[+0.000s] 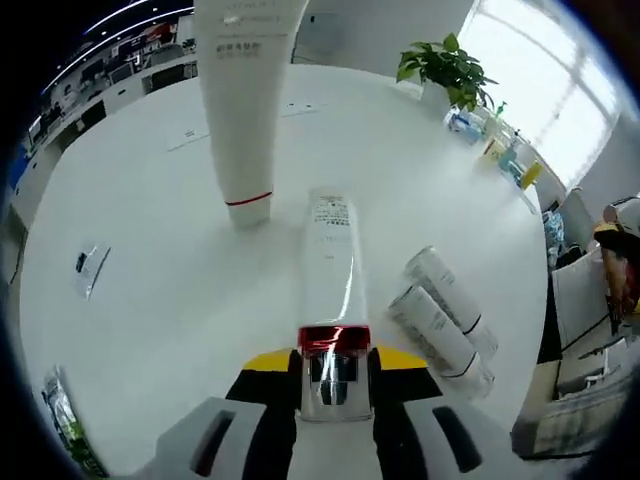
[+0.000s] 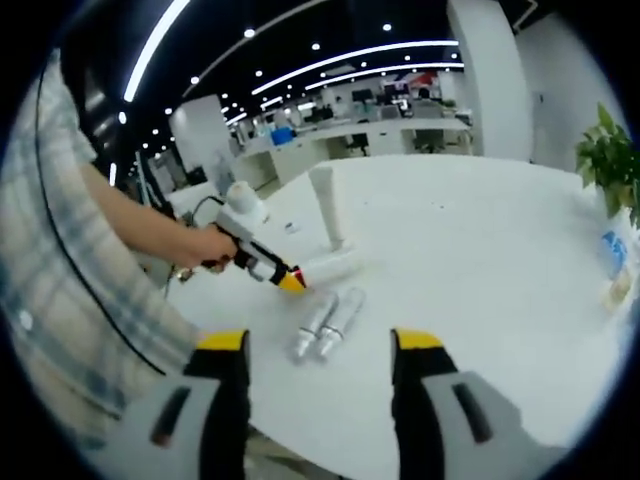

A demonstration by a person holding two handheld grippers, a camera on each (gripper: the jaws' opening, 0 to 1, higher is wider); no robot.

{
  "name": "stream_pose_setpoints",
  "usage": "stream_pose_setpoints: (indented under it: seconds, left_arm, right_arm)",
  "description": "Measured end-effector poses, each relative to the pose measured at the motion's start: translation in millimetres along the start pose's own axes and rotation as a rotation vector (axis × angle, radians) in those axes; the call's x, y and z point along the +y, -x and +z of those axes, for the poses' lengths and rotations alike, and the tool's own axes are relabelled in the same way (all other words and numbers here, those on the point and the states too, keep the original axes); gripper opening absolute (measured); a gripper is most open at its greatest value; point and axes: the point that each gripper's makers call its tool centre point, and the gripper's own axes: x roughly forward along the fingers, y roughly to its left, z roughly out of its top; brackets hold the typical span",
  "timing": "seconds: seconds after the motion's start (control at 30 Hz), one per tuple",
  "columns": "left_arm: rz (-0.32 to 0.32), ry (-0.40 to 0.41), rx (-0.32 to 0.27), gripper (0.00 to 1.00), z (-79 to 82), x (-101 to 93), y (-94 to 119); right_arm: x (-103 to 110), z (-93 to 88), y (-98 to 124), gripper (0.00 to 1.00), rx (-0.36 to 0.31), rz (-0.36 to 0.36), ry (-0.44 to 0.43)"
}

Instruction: Arrange the skincare products in the storage area until every visible bottle or jar stands upright without overlapping.

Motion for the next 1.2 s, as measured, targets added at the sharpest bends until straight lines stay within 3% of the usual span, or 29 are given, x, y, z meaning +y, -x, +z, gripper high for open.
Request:
stream_pose_setpoints:
  seconds: [0.33,0.53,0.6,0.7,0.83,1.07,1.2]
  left_arm:
    - [-0.02,-0.065,-0.021,0.26,3.0,-3.0,21.7]
    - [-0.02,-0.094,-0.042,0.26,11.0,-7.7,28.7]
    - [0.001,-0.158,-0.057,0.26,14.5,-6.9,33.1]
    - [-0.007,-0.155,-0.054,0.26,13.9,-10.2,37.2]
    - [-0.003,-0.194,-0.062,0.26,15.1,-13.1,48.7]
    - [0.0,-0.196,-0.065,0.26,17.5,-10.0,59.7]
    - [-0.014,-0.227,-0.05,0.26,19.7,-12.2,64.6]
  right_arm:
    - [8.7,10.9,-13.2,0.53,0.001,0.039,0.016]
    - [19.1,0.9,-29.9,0.53,0.049,0.086,0.023]
    - [23.0,0.3,-34.0,0.54,0.06,0.099,0.044]
    - [26.8,2.3,-40.8,0.54,0.067,0.116,0.054]
    - [35.2,10.9,-53.3,0.54,0.061,0.152,0.072]
    - [41.0,4.4,-87.2,0.54,0.11,0.207,0.115]
    - [46.8,10.1,-102.2,0.54,0.114,0.234,0.111]
